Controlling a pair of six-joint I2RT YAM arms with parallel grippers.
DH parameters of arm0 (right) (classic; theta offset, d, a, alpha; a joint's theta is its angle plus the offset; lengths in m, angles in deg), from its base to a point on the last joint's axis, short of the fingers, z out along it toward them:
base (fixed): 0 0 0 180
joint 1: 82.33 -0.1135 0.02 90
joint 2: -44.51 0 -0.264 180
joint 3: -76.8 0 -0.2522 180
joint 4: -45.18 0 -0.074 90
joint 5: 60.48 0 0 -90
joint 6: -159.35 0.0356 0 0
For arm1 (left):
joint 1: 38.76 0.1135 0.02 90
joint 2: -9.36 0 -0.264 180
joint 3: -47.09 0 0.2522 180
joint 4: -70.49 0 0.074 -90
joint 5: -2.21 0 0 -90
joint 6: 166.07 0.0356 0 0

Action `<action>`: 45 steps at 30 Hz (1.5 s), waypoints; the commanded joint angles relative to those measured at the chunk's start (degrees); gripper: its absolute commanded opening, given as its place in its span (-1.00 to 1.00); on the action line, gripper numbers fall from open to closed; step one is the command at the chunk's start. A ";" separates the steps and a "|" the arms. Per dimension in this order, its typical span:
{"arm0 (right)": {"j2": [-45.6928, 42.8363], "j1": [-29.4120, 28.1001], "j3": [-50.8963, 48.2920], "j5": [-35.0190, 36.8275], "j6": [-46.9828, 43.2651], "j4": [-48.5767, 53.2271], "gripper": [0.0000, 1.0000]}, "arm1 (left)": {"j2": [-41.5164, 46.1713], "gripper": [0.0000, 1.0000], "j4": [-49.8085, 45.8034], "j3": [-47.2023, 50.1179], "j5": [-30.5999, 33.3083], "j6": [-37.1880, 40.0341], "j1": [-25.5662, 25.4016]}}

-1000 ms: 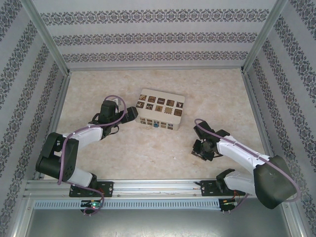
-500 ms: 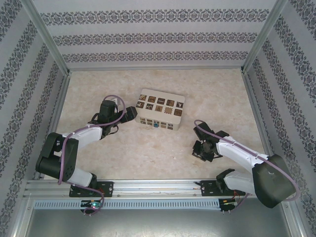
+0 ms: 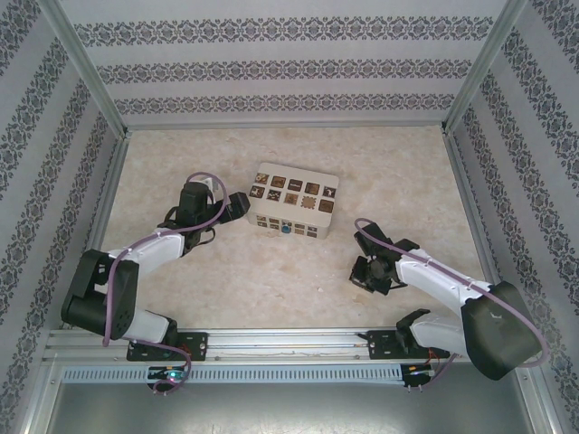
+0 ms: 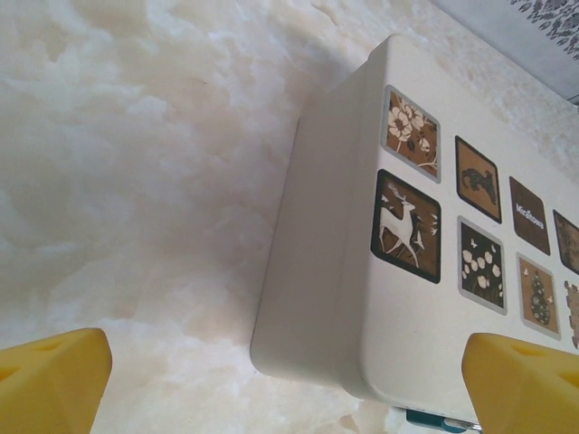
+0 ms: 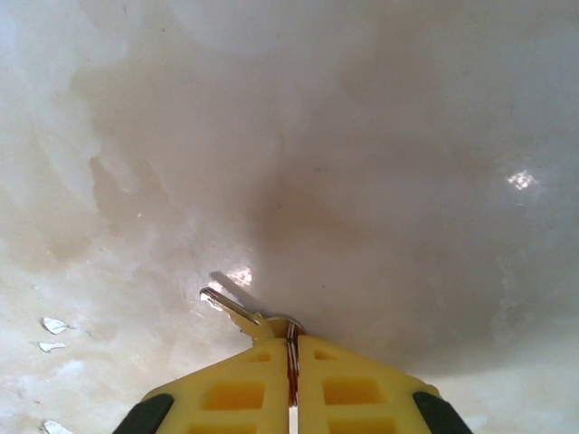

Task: Unlock a padlock with a key

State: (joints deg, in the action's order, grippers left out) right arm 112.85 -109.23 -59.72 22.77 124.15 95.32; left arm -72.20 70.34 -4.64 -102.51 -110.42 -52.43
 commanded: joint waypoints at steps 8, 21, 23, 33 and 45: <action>-3.45 -0.35 -1.42 5.66 -3.83 -2.40 -1.00 | 5.82 0.99 -5.07 -0.09 0.06 1.13 1.39; -20.61 1.71 -2.52 7.61 -14.56 -17.05 -1.00 | 8.81 1.00 -9.70 -8.90 -7.39 -2.10 1.42; -22.44 1.84 -2.26 6.72 -17.01 -21.18 -1.00 | 8.14 0.98 -8.59 -10.04 -9.93 -4.06 1.37; -21.12 2.02 0.64 0.49 -23.02 -42.49 -1.00 | 2.56 0.72 -6.35 -18.79 -21.57 -11.03 1.01; -8.10 2.19 5.32 -12.17 -24.75 -62.98 -1.00 | -1.18 0.55 -8.27 -28.02 -27.97 -11.05 -0.67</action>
State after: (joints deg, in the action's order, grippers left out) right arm 103.15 -107.55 -56.64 15.54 100.63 41.16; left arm -72.70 62.34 -29.67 -127.32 -122.01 -52.39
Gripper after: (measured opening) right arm 0.061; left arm 0.784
